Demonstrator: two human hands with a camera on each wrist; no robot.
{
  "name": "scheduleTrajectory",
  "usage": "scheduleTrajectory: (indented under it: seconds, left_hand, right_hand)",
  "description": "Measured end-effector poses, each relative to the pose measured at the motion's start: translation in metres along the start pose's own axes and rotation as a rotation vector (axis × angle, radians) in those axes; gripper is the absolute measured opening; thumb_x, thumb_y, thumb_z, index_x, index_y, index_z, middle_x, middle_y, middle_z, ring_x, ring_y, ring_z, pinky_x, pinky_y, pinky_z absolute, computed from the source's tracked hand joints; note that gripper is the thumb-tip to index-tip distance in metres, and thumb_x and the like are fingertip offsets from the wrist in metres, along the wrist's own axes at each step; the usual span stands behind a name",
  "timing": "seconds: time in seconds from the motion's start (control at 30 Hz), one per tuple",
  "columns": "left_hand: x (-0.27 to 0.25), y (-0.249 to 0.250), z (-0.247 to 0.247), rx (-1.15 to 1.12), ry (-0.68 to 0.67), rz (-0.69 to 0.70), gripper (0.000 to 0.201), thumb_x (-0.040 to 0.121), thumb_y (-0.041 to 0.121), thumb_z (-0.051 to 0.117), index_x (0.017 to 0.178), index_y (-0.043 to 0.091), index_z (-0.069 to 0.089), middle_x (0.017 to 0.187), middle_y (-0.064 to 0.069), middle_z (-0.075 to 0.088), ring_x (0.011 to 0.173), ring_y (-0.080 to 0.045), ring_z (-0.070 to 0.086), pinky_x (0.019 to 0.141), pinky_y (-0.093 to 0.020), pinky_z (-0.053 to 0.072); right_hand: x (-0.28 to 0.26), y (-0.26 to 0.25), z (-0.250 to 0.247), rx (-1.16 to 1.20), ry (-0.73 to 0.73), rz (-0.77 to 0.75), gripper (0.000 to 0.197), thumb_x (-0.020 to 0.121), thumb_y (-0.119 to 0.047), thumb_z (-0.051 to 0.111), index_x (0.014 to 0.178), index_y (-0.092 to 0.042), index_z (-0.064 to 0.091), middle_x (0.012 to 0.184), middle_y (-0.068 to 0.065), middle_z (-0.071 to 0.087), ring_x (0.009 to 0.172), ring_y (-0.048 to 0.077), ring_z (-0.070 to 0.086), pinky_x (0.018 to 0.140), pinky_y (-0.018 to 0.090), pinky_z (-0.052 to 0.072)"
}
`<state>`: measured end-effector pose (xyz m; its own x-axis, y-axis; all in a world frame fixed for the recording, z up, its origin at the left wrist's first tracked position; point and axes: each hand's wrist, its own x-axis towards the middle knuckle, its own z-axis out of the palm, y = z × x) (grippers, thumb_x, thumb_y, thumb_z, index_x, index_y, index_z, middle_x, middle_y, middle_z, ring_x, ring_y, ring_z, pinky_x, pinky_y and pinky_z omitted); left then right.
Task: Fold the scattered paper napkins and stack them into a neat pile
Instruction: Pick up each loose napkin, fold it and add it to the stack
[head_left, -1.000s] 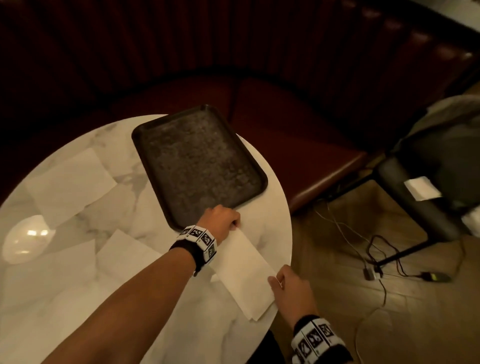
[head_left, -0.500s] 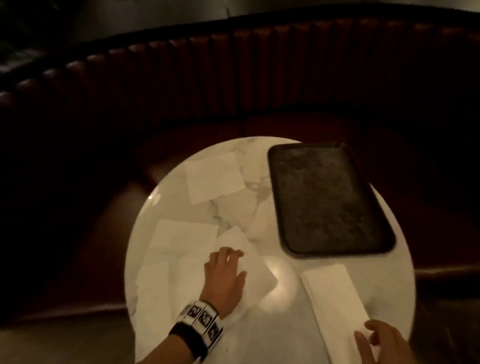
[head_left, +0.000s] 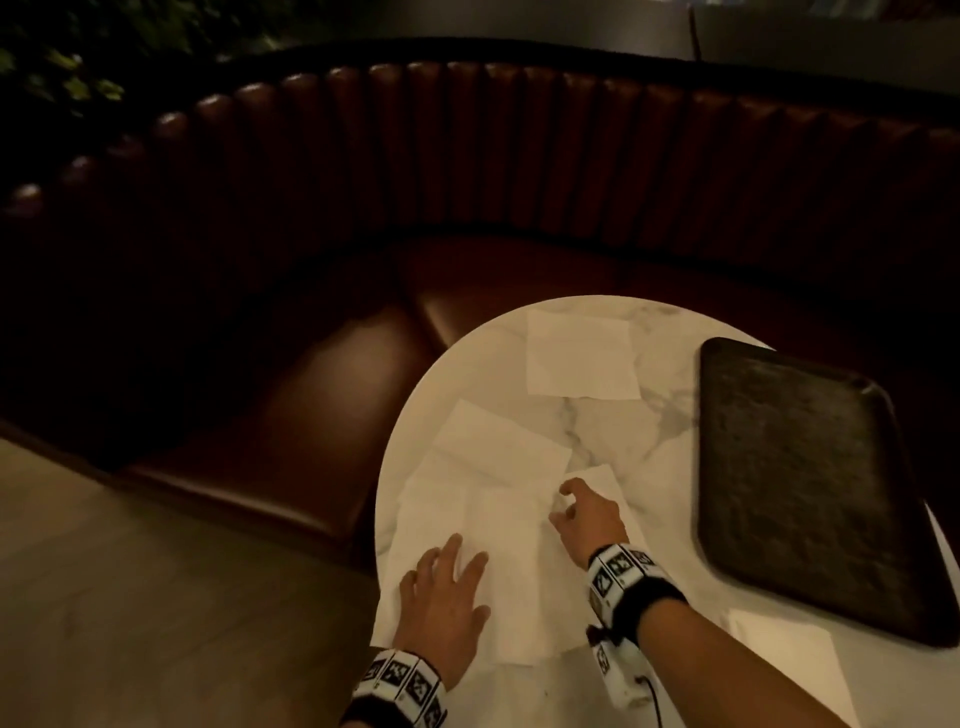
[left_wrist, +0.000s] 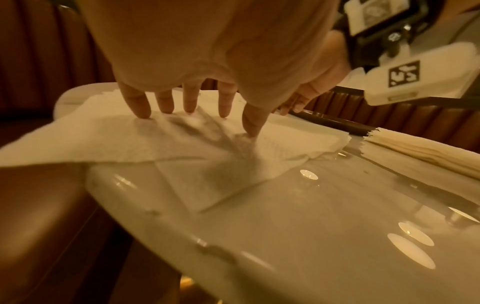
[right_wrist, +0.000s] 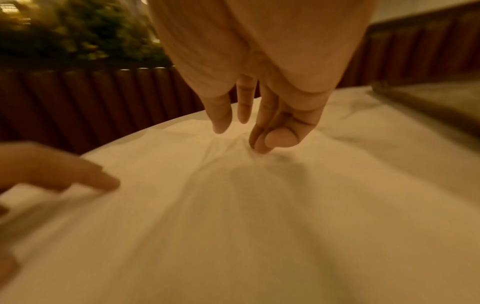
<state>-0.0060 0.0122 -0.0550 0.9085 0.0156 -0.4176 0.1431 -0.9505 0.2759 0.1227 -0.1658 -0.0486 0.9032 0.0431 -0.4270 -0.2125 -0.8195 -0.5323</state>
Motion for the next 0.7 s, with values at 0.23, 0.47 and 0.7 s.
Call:
scheduleTrajectory:
  seconds: [0.23,0.47,0.7]
  left_hand:
    - [0.002,0.002,0.000,0.001,0.003,0.000,0.053,0.098,0.040,0.042,0.145,0.040,0.016,0.160,-0.002,-0.006,0.145,-0.031,0.003,0.116,-0.051,0.013]
    - [0.000,-0.003,-0.002,-0.012,-0.018,0.020,0.053,0.098,0.042,0.040,0.145,0.040,0.014,0.160,-0.002,-0.007,0.145,-0.031,0.001,0.116,-0.052,0.011]
    - [-0.001,0.000,-0.009,-0.012,-0.020,0.012,0.054,0.098,0.048,0.036,0.145,0.046,0.010,0.160,0.001,-0.010,0.146,-0.028,-0.003,0.116,-0.054,0.009]
  right_hand:
    - [0.022,-0.025,0.023,0.075,0.097,0.089,0.036,0.084,-0.023,0.067,0.118,-0.015,0.056,0.113,0.015,0.061,0.107,0.030,0.057,0.086,0.028,0.042]
    - [0.024,-0.037,0.017,0.299,0.204,0.123,0.019,0.086,-0.019,0.064,0.105,-0.014,0.068,0.106,0.009,0.066,0.100,0.026,0.061,0.081,0.021,0.038]
    - [-0.004,-0.053,-0.010,0.320,0.290,-0.166,0.019,0.090,-0.011,0.057,0.098,-0.020,0.071,0.098,-0.008,0.068,0.082,0.003,0.059,0.080,0.022,0.047]
